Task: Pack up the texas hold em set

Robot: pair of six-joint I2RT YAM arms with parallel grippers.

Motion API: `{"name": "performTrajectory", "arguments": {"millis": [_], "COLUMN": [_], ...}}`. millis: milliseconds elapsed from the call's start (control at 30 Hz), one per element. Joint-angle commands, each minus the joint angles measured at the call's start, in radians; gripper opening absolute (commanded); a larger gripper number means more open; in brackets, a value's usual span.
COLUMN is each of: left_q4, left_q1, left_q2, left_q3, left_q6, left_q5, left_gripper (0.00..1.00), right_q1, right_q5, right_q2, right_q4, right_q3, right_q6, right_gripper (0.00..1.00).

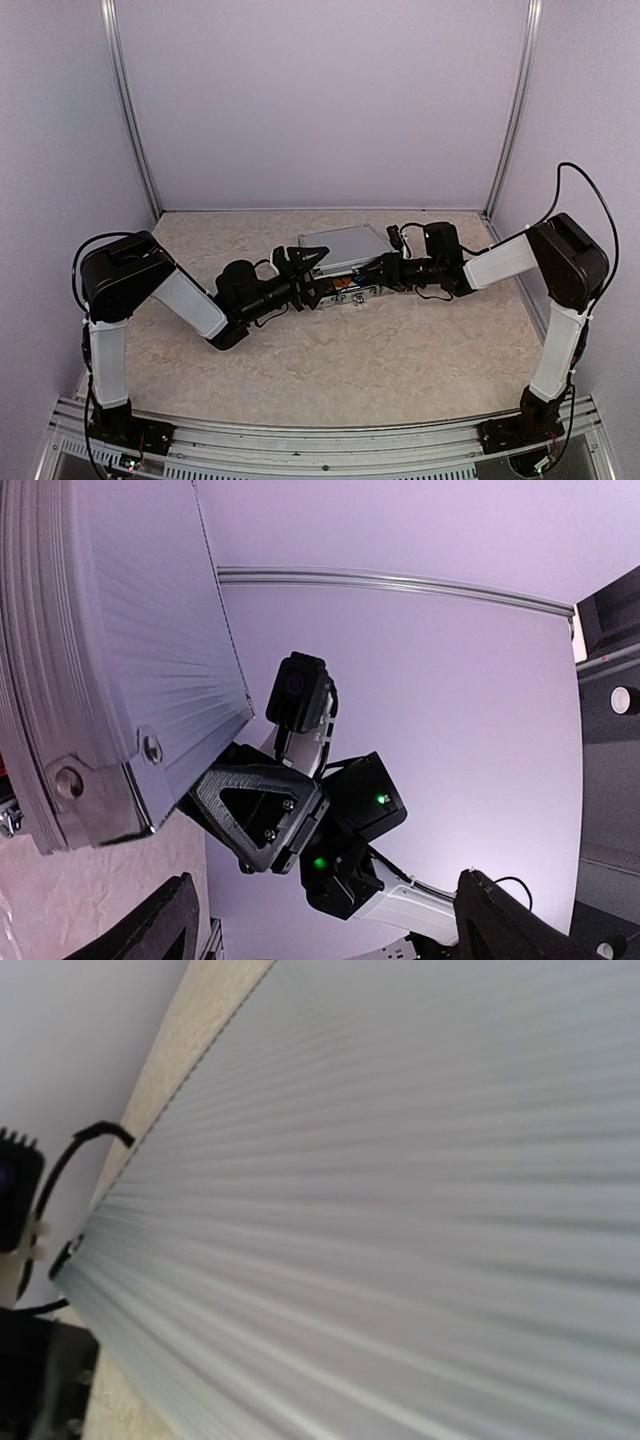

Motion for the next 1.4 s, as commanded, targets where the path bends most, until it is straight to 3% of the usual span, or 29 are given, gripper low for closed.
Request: {"name": "performTrajectory", "arguments": {"millis": [0,500,967,1367], "left_q4": [-0.059,-0.1,-0.138,-0.332], "left_q1": [-0.009,-0.022,-0.068,-0.078], "left_q2": [0.067,0.125,0.158,0.132], "left_q3": [0.059,0.131,0.171,0.219], "left_q6": [0.038,0.058,0.068,0.156], "left_q5": [0.012,0.013,0.006,-0.027], "left_gripper": [0.88,0.89,0.89,0.89], "right_q1": [-0.013,-0.013,0.036,0.07], "right_q5": [0.014,0.008,0.019,0.049], "right_q2": [0.011,-0.07,-0.04,-0.007], "right_q4": [-0.017,-0.02,0.031,-0.011], "right_q3": [-0.001,-0.098,-0.124,-0.071], "right_q6": [-0.033,-0.043,0.036,0.032], "right_gripper": [0.56,0.57,0.57,0.57]}}
